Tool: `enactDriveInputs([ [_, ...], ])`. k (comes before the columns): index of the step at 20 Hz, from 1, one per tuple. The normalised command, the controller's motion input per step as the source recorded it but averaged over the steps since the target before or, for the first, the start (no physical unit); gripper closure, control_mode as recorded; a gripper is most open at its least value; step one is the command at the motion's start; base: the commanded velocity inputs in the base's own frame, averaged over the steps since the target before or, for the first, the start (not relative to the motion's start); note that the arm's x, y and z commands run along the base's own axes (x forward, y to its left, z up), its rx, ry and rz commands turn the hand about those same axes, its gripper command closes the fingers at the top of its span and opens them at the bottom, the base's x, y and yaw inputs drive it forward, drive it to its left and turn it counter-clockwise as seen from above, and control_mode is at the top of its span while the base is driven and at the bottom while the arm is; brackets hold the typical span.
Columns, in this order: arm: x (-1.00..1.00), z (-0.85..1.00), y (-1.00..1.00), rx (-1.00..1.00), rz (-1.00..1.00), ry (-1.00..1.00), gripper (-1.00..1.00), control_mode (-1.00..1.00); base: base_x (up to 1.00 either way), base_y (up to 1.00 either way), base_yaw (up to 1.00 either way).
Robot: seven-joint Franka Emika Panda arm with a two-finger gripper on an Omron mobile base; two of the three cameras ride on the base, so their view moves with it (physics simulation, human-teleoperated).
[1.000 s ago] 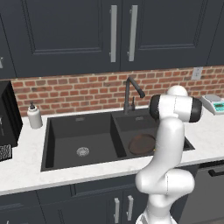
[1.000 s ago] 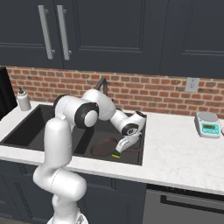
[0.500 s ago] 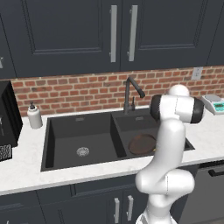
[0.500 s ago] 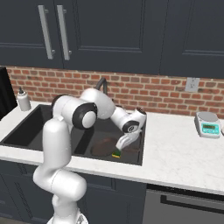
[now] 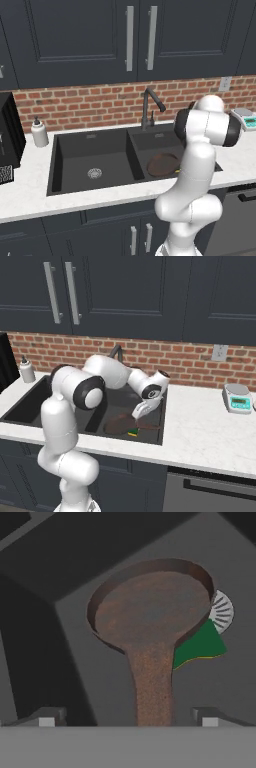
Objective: Pick the pan and sponge and place them into the sink. Then turn on the water.
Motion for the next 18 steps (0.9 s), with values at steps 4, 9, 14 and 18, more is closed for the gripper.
enactDriveInputs([
  [4, -0.09, 0.49, 0.06, 0.06, -0.08, -0.01, -1.00, -1.00, 0.00, 0.00, 0.00],
  [9, -0.12, 0.26, 0.00, 0.14, -0.21, -0.08, -1.00, -1.00, 0.00, 0.00, 0.00],
  [14, -0.02, 0.15, 0.00, 0.07, -0.26, 0.00, -1.00, -1.00, 0.00, 0.00, 0.00],
  [18, 0.00, 0.00, 0.00, 0.00, -0.22, 0.02, -1.00, -1.00, 0.00, 0.00, 0.00],
])
